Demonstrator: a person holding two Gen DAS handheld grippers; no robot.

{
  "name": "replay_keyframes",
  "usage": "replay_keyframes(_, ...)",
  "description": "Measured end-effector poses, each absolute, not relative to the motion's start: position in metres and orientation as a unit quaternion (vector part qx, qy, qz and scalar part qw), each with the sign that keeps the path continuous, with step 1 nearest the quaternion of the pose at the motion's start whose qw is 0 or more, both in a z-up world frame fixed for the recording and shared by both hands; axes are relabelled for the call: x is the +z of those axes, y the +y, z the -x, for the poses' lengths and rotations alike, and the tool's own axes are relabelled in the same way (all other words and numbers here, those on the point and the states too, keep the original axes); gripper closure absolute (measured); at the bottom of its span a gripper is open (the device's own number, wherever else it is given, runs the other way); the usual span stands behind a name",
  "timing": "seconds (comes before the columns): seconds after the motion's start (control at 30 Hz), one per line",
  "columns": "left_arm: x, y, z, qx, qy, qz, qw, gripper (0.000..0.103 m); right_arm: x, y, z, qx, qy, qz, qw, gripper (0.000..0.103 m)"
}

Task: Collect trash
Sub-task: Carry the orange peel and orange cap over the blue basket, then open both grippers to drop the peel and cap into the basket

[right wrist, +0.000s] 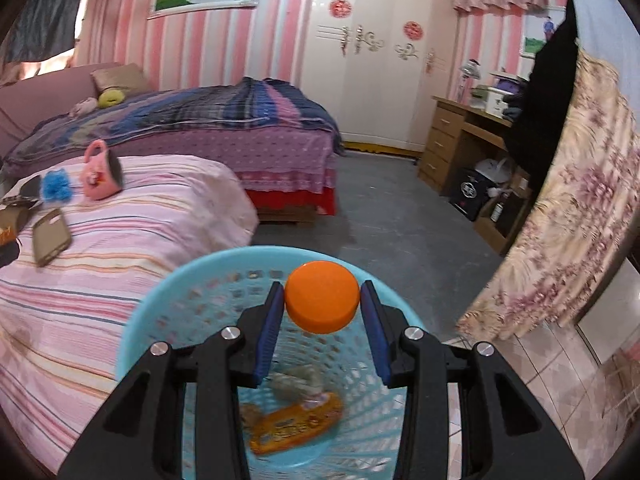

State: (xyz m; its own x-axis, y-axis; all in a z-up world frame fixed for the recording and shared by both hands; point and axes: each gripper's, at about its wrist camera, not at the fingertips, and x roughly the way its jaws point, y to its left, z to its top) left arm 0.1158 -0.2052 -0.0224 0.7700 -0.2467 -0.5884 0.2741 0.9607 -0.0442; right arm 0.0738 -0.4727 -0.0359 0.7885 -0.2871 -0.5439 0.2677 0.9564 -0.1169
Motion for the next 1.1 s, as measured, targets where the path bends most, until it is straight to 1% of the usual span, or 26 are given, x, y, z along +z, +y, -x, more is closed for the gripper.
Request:
replay_keyframes(0.23,-0.029,-0.284,-0.114,-0.202,0.312,-0.041,0.928,0.072,-0.041,-0.505,-0.063,-0.169,0.299,0.004,0.939,0.063)
replay_keyframes(0.4,-0.042,-0.327,-0.118,-0.236,0.331,-0.046,0.913,0.072,-0.046,-0.521,-0.061,-0.176,0.300,-0.005,0.938,0.063)
replay_keyframes(0.53,-0.044,-0.348,-0.119,-0.245,0.322,-0.063,0.913,0.072,-0.048,-0.525,-0.061,-0.182,0.300,-0.010,0.936,0.063)
replay_keyframes(0.7,-0.043,-0.358,-0.129,-0.259,0.332,-0.056,0.905,0.071,-0.049,-0.524,-0.063,-0.177,0.301,-0.014,0.937,0.063)
replay_keyframes(0.77,-0.043,-0.360,-0.131,-0.263,0.334,-0.060,0.903,0.065,-0.049,-0.525,-0.063,-0.177,0.299,-0.017,0.938,0.063)
replay_keyframes(0.8,-0.043,-0.360,-0.131,-0.263,0.334,-0.062,0.903,0.051,-0.048,-0.526,-0.063,-0.176,0.298,-0.020,0.938,0.063)
replay_keyframes(0.83,-0.043,-0.358,-0.130,-0.258,0.330,-0.064,0.906,0.035,-0.049,-0.526,-0.063,-0.177,0.299,-0.019,0.938,0.063)
replay_keyframes(0.9,-0.041,-0.351,-0.129,-0.243,0.316,-0.066,0.915,0.024,-0.050,-0.525,-0.064,-0.177,0.301,-0.019,0.937,0.063)
replay_keyframes(1.1,-0.037,-0.325,-0.136,-0.212,0.312,-0.052,0.925,0.015,-0.048,-0.522,-0.065,-0.176,0.298,-0.023,0.938,0.063)
